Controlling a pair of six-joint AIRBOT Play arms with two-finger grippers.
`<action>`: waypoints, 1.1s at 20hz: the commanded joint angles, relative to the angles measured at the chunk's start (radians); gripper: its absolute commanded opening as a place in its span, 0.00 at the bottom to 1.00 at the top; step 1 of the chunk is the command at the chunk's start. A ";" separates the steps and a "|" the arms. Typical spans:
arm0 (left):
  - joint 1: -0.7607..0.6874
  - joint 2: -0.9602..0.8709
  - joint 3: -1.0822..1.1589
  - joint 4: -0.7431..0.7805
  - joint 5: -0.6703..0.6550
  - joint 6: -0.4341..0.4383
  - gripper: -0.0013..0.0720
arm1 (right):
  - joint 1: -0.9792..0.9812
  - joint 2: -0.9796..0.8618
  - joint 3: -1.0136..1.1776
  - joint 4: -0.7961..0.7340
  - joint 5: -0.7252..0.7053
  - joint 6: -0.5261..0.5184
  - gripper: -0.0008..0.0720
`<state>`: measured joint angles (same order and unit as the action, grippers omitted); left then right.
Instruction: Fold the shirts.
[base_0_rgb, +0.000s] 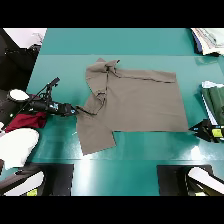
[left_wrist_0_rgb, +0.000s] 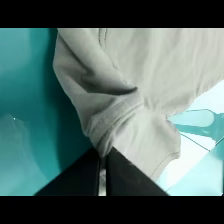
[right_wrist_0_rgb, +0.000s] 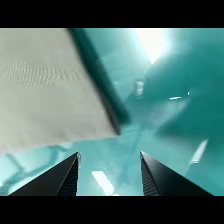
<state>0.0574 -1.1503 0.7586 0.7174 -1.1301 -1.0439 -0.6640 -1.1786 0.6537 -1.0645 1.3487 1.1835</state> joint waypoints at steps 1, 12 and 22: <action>0.000 0.000 0.006 0.000 -0.004 -0.003 0.05 | -0.031 -0.057 -0.038 0.071 -0.063 -0.026 0.61; 0.000 0.001 0.006 0.000 -0.041 -0.034 0.05 | 0.209 -0.046 -0.036 0.106 -0.102 -0.026 0.03; 0.001 0.182 0.557 0.011 -0.005 -0.177 0.05 | 0.342 0.257 0.494 0.364 -0.194 0.006 0.03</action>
<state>0.0570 -1.0073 1.0885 0.7258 -1.1458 -1.1671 -0.3695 -0.9836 0.9310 -0.7658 1.1950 1.1748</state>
